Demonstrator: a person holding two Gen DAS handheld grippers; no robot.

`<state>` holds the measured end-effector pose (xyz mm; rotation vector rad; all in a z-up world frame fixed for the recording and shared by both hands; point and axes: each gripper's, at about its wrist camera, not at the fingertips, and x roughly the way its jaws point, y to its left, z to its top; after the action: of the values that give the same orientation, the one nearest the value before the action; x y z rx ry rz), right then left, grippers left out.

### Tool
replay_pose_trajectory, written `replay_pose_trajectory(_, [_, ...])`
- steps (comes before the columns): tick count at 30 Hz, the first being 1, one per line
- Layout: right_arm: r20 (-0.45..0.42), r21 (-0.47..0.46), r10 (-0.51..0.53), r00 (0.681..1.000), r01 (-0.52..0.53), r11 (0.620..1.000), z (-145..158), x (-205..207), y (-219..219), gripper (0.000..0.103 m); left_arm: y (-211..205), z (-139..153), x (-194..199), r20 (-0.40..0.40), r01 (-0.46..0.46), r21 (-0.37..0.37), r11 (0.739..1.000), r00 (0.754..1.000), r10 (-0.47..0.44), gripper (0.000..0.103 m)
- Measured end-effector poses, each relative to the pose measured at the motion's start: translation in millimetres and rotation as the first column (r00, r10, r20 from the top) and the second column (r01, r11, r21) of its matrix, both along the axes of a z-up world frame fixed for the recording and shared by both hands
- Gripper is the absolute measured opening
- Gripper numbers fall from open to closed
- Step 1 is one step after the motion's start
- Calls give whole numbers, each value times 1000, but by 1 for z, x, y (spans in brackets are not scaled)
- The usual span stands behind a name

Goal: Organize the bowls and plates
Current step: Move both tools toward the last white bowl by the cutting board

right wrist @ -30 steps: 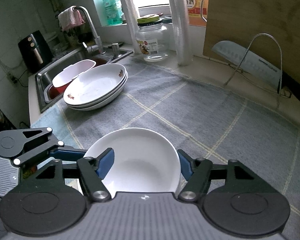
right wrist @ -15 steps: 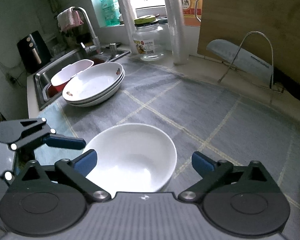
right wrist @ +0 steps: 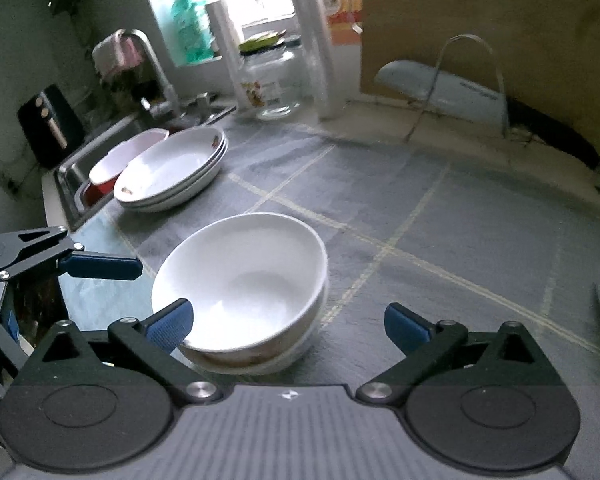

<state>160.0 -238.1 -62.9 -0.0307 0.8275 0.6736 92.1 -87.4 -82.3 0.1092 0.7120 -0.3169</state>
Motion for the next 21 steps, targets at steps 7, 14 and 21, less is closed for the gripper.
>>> replay_pose_trajectory(7, [53, 13, -247, 968, 246, 969, 10, -24, -50, 103, -14, 16, 5, 43, 59, -24, 998, 997, -58, 95])
replay_pose_trajectory(14, [131, -87, -545, 828, 558, 825, 13, -43, -95, 103, -45, 17, 24, 68, 266, -47, 963, 962, -263, 95])
replay_pose_trajectory(21, [153, -129, -674, 722, 691, 711, 16, -52, -145, 103, -92, 10, 38, 57, 374, -66, 925, 927, -371, 95])
